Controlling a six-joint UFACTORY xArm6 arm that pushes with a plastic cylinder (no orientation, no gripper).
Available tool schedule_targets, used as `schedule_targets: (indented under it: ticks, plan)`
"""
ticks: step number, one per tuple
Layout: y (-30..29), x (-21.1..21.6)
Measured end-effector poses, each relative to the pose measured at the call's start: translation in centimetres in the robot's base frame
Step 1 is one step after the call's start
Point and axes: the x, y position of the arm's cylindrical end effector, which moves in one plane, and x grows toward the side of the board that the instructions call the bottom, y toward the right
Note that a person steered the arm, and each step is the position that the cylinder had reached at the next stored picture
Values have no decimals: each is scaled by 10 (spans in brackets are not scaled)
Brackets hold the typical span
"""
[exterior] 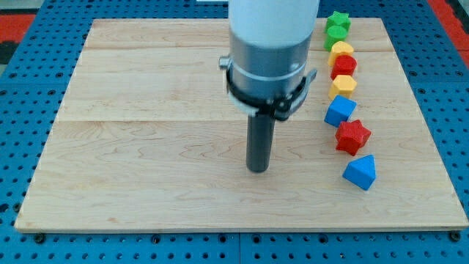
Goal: Arrange the green blocks horizontally
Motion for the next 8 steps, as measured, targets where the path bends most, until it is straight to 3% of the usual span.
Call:
schedule_targets:
  ticks: [2,3,5,8]
  plan:
    - [-1,74]
    - [17,75]
    - [213,59]
    - [249,-215]
